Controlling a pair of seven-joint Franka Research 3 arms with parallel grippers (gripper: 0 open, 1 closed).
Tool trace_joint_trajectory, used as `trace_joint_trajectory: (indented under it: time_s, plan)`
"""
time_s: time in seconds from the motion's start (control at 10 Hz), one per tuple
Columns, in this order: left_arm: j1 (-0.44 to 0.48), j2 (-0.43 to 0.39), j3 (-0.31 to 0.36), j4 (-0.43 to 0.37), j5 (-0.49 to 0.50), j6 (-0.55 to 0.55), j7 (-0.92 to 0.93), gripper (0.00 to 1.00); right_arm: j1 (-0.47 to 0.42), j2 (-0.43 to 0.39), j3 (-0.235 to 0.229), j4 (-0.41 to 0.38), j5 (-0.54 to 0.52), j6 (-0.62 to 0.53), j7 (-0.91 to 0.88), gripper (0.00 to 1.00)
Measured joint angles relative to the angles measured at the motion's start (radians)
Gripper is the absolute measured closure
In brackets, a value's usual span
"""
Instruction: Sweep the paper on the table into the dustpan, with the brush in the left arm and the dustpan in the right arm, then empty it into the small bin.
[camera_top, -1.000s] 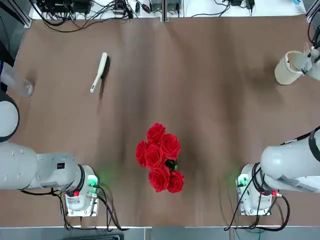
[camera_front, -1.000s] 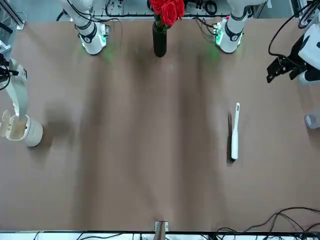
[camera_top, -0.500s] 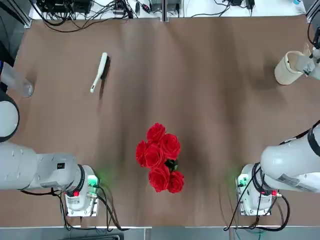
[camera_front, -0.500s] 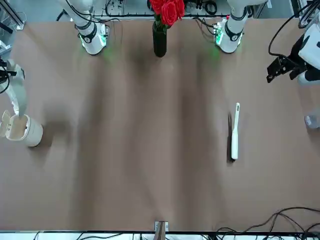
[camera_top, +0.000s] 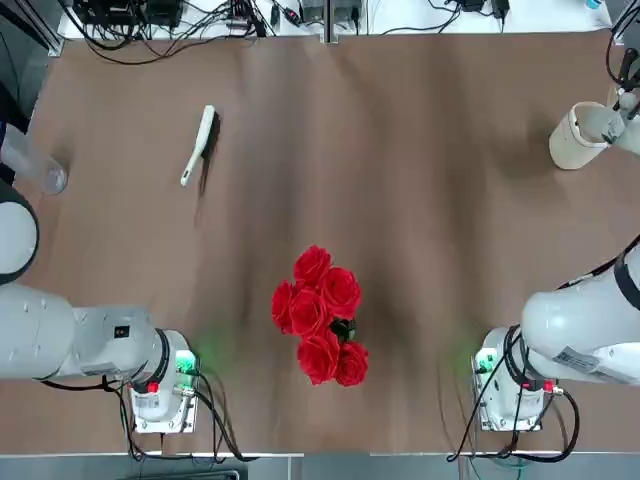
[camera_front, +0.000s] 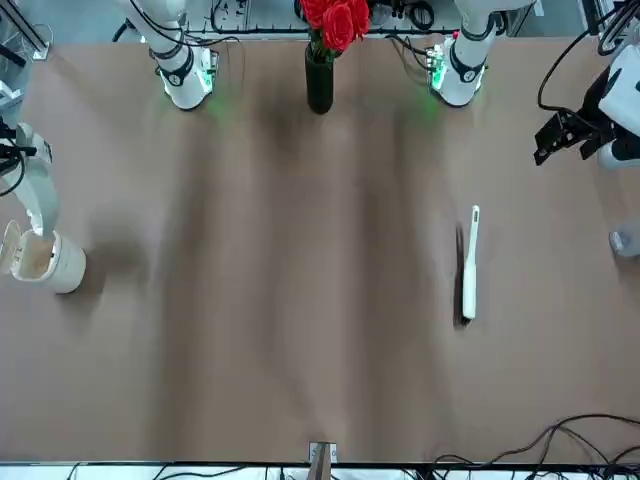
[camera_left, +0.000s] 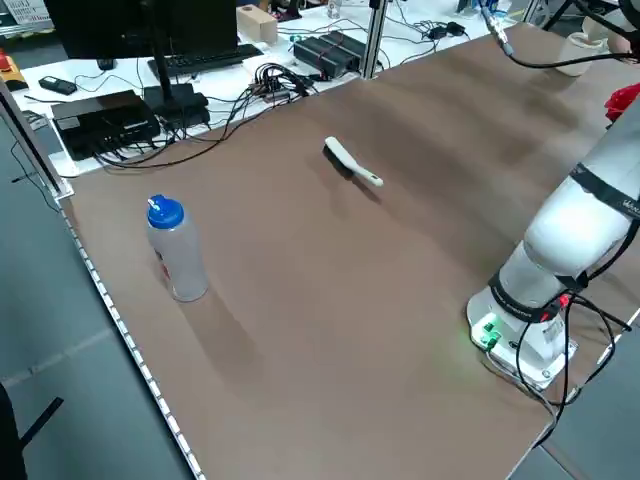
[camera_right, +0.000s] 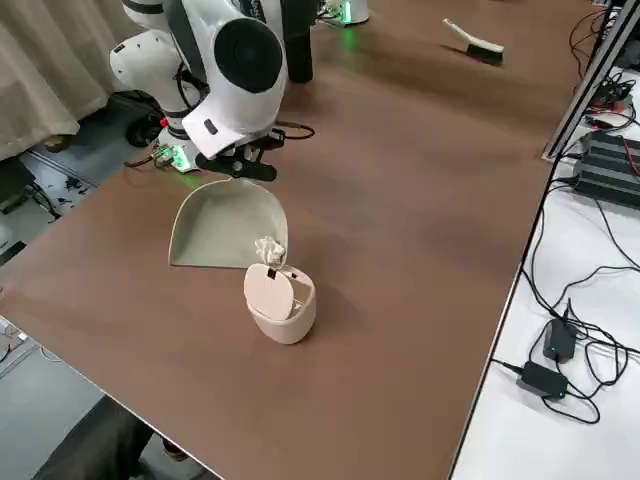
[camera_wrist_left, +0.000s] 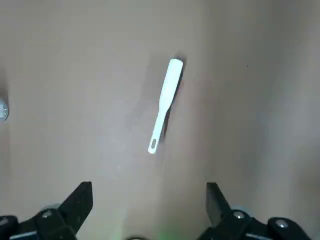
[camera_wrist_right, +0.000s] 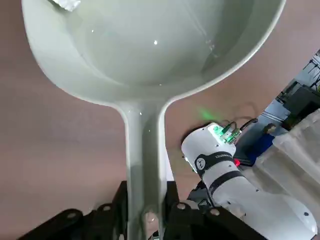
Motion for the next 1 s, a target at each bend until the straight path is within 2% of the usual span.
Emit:
trace_joint_trajectory:
  time_s: [0.4,0.6,1.0]
  plan:
    - [0.0,0.0,0.0,0.002,0.0,0.0,0.0,0.0,-0.001,0.019,0.008,0.07,-0.01,-0.002,0.0,0.67]
    - [0.0,0.0,0.0,0.002,0.0,0.0,0.0,0.0,-0.002,0.041,0.026,0.078,-0.03,0.0,0.002,0.67]
    - [0.0,0.0,-0.001,0.002,0.0,0.0,0.0,0.0,-0.021,0.05,0.03,0.08,-0.037,-0.004,0.001,0.67]
